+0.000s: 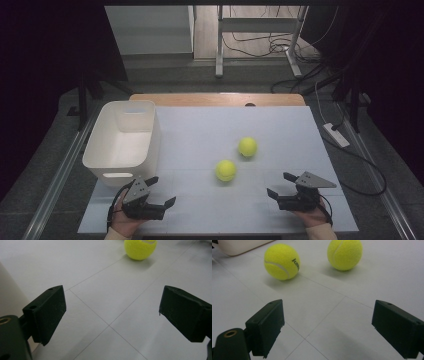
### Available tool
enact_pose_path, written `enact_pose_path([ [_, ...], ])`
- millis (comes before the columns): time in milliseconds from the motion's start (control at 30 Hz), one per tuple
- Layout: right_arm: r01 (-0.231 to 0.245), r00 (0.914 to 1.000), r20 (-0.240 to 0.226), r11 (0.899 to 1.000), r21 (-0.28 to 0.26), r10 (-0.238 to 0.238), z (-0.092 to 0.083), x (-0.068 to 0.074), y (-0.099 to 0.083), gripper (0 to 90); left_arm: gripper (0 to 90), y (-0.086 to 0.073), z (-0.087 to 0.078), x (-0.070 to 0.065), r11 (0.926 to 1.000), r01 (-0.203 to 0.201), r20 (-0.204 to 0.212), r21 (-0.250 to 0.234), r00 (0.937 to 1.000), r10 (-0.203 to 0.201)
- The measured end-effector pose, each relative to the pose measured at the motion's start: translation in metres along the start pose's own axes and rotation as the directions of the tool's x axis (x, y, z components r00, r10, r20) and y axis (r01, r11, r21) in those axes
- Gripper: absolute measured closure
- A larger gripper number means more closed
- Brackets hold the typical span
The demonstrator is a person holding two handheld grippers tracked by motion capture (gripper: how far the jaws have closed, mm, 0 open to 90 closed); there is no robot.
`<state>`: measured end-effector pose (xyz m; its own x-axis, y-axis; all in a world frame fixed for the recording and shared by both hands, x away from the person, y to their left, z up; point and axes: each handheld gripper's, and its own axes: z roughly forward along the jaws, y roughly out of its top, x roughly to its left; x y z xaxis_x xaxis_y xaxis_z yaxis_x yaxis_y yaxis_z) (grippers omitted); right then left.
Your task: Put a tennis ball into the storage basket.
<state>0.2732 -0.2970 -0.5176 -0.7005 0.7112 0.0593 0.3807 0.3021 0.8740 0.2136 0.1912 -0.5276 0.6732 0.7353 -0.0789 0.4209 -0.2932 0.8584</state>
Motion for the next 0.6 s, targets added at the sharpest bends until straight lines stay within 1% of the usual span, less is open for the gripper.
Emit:
enact_pose_path([
  [167, 0.0, 1.0, 0.002, 1.0, -0.001, 0.0, -0.001, 0.0, -0.001, 11.1, 7.6, 0.003, 0.003, 0.001, 1.0, 0.002, 0.001, 0.004, 1.0, -0.002],
  [267, -0.001, 1.0, 0.003, 1.0, 0.001, 0.001, -0.001, -0.001, -0.002, 11.2, 7.7, 0.008, 0.005, 0.0, 0.9998, -0.01, 0.0, 0.015, 0.9999, 0.01],
  [400, 0.005, 1.0, 0.005, 1.0, 0.005, -0.005, 0.001, 0.0, -0.001, 11.2, 7.7, 0.013, 0.007, -0.005, 0.9995, -0.011, -0.001, 0.03, 0.9999, 0.011],
  [600, 0.005, 1.0, 0.004, 1.0, 0.008, -0.005, 0.003, 0.0, 0.0, 11.1, 7.6, 0.017, 0.01, -0.007, 0.9991, 0.0, -0.005, 0.041, 1.0, 0.0],
])
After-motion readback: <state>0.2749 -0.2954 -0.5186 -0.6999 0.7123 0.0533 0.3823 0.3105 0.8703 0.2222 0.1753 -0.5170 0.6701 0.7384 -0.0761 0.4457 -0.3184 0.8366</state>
